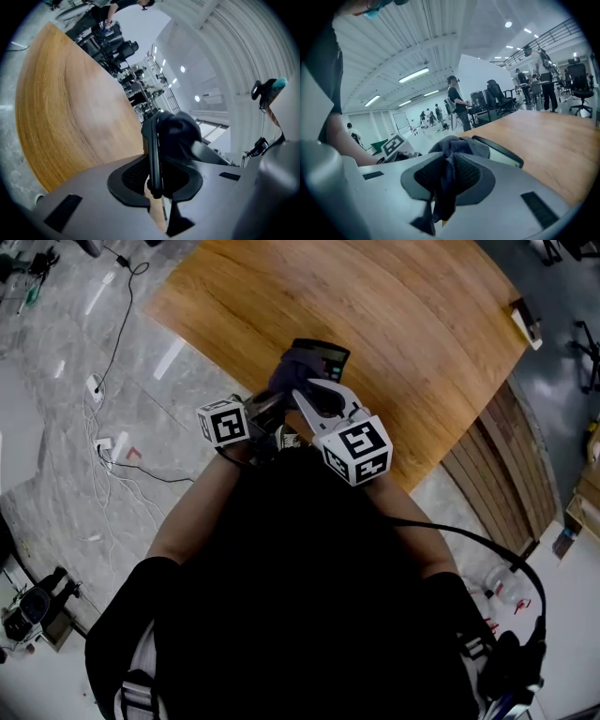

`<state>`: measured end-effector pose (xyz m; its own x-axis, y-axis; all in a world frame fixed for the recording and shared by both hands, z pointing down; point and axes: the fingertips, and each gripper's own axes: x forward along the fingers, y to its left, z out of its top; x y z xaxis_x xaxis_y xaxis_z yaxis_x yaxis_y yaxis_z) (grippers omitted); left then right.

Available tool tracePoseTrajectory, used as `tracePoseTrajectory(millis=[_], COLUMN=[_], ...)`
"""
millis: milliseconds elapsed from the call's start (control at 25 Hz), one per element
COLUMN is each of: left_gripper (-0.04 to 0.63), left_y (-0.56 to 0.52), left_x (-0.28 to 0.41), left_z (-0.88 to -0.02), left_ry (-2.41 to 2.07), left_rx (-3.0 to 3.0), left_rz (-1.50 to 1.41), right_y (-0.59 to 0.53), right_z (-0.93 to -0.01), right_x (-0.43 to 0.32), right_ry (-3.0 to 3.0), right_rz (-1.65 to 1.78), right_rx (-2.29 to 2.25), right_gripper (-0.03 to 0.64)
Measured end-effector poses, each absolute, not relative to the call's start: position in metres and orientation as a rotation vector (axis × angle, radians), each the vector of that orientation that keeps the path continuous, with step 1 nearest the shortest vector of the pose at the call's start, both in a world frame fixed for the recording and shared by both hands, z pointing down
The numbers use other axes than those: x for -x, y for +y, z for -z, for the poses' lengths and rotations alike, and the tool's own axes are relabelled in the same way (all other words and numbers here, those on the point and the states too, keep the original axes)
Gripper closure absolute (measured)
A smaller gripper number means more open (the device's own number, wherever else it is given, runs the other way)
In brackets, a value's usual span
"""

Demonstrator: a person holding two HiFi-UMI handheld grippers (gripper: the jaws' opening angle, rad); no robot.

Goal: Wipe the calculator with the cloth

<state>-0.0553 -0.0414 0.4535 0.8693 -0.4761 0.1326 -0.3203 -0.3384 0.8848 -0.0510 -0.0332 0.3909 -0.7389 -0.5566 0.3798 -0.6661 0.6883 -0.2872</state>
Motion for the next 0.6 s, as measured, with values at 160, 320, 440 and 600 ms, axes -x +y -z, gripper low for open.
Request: tracePoseTrajectory(millis=[160,320,440,600], left_gripper=[0.525,0.525,0.525,0.523], left_y=[-0.03,-0.032,-0.035,-0.038], left_x=[0.044,0.052,0.063,0.064], left_z=[-0.454,-0.454,-0.453,-0.45], left_ry=[-0.57,-0.582,-0.594,-0.576], left_rx=[-1.961,-1.961,-1.934,-1.917], left_rz=[0.164,0.158,0.194,0.245], right_y=[-0.057,-0.079,-0.092,-0.098], right_z=[-0.388,-0.387,-0.395,-0.405], right_x=[0.042,0.004,-0.033,-0.057], right_ry=[-2.592,-2.545,-2.468,-2.391], right_rz=[-0.572,-0.618,-0.67,-0.68], right_rx=[-1.063,-1.248,-1.393,-1.472], right_gripper=[0.551,0.551,0.551,0.551])
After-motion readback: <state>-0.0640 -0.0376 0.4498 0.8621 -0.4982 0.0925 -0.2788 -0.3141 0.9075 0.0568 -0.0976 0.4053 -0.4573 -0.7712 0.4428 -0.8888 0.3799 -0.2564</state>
